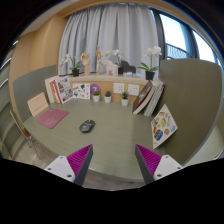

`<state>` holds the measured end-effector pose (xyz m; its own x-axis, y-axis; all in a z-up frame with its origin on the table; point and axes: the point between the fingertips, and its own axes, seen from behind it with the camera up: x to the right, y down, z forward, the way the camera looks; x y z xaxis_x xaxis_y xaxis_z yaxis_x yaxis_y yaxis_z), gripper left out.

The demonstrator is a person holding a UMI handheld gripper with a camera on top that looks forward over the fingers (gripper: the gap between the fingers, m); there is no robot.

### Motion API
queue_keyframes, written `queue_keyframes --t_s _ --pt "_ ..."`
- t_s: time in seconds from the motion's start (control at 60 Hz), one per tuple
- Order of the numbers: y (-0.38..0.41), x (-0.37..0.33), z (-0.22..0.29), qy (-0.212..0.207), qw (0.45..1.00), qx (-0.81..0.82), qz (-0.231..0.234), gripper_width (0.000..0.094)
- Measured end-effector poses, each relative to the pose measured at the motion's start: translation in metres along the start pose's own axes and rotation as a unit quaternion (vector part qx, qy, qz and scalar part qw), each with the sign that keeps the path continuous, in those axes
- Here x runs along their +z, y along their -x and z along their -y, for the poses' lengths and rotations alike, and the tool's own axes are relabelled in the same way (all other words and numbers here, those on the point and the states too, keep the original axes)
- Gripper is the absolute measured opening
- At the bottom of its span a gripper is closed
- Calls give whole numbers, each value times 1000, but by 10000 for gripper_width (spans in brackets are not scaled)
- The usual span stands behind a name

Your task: Arrange mouse

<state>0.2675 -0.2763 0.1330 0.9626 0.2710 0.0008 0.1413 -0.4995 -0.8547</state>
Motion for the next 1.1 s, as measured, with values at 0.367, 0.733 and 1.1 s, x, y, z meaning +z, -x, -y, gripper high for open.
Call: queue_keyframes --t_s 0.367,0.733,1.1 --pt "147 118 -59 69 997 27 17 865" --pt "155 244 -17 79 993 42 -72 867" --pt "137 298 9 101 987 80 -99 444"
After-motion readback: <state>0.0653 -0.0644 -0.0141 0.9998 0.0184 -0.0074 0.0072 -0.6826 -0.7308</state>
